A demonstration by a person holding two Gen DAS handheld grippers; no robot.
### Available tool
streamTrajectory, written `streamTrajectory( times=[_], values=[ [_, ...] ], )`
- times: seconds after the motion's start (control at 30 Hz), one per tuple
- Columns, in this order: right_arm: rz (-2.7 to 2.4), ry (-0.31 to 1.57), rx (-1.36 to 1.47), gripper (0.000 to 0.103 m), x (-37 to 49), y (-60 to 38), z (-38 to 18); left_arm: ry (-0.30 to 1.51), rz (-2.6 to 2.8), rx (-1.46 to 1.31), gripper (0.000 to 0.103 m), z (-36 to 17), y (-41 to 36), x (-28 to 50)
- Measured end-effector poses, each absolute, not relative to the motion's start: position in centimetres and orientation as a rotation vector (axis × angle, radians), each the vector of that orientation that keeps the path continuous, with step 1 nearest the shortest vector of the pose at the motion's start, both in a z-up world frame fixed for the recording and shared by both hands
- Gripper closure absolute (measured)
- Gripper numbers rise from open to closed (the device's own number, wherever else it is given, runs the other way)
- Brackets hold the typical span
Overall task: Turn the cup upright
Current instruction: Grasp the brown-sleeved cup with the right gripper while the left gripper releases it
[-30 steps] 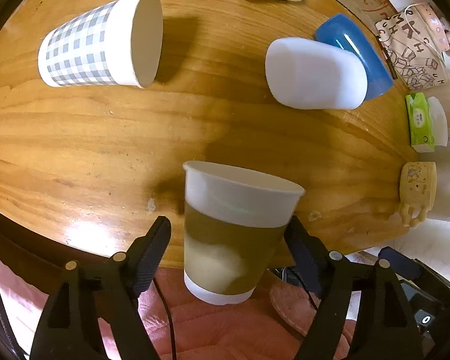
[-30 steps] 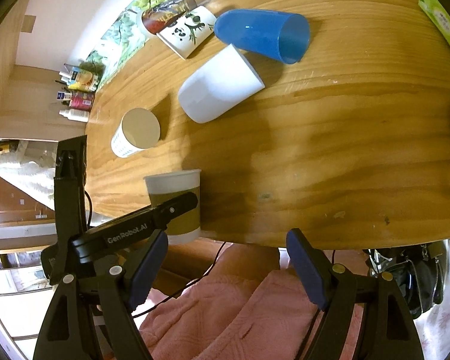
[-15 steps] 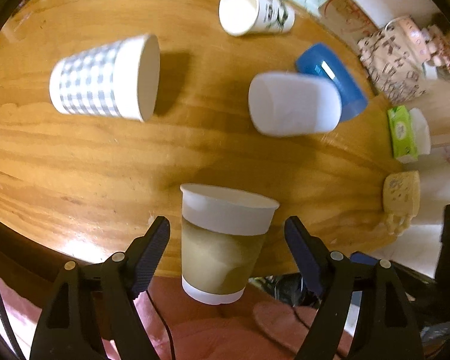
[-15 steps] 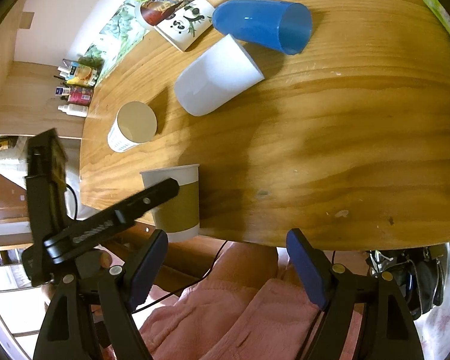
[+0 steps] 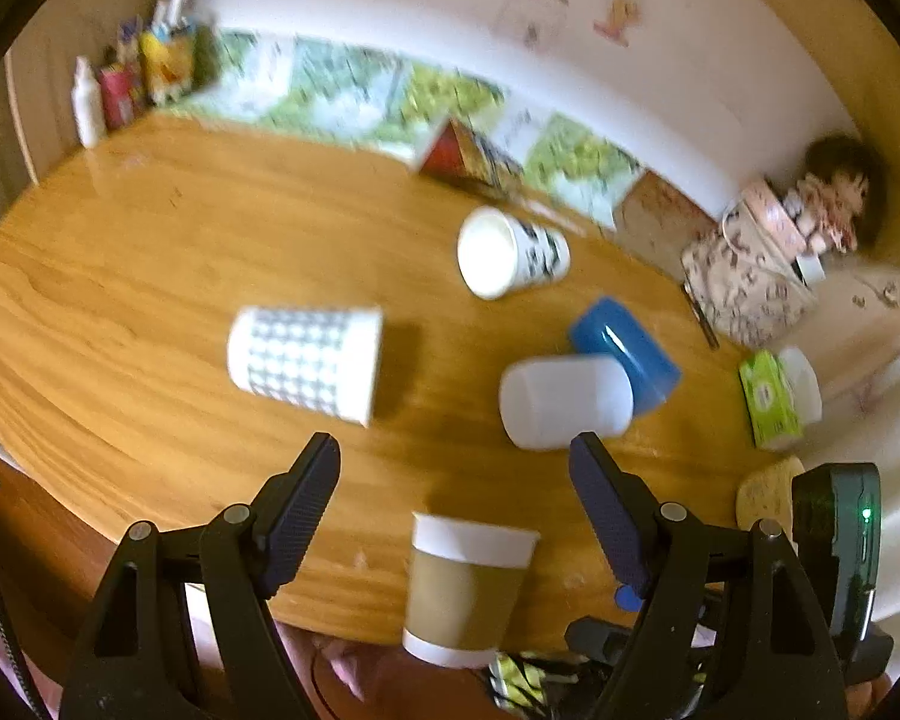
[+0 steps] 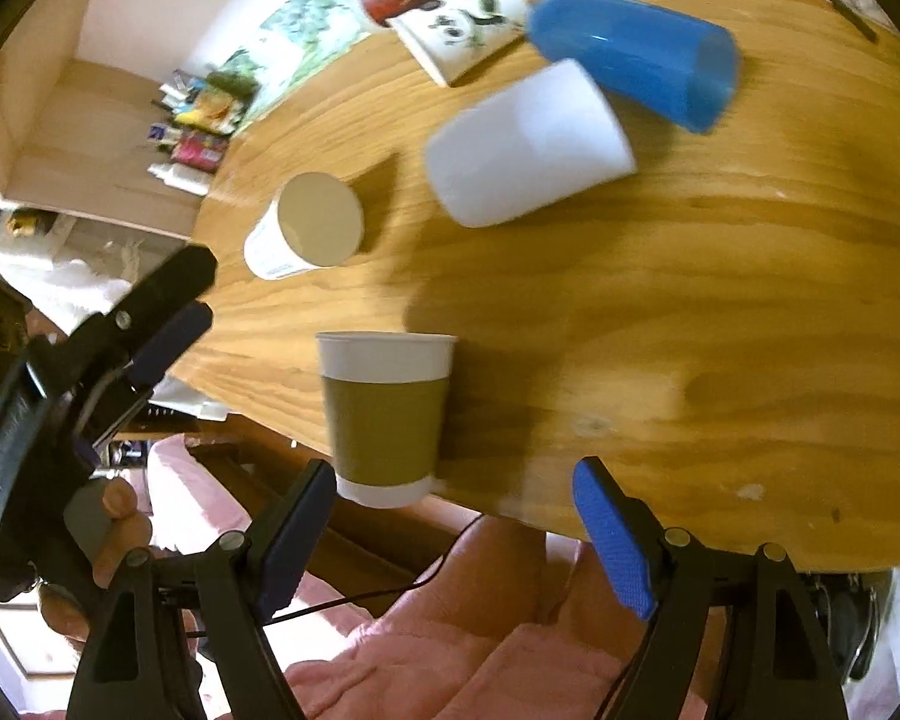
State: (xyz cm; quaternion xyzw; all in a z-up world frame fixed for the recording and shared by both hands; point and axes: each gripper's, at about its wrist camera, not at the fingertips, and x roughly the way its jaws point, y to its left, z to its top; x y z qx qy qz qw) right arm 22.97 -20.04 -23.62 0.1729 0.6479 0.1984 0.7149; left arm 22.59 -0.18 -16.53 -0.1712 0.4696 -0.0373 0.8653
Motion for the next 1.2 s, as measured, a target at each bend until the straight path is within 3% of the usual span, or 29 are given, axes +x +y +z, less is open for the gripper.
streamTrajectory(
  times=[0.5,1.2],
  values=[
    [0.484,1.422,0.328,0.021,24.0,-15.8,-25.7,0.783,-0.045,-0.174,0.021,-14.5,1.7,18.3],
    [0.334,1.43,0.364,0.021,25.3,-13.9,-27.5,0.89,-0.114,-0.147,0.021,-15.4,5.0,16.1]
  ],
)
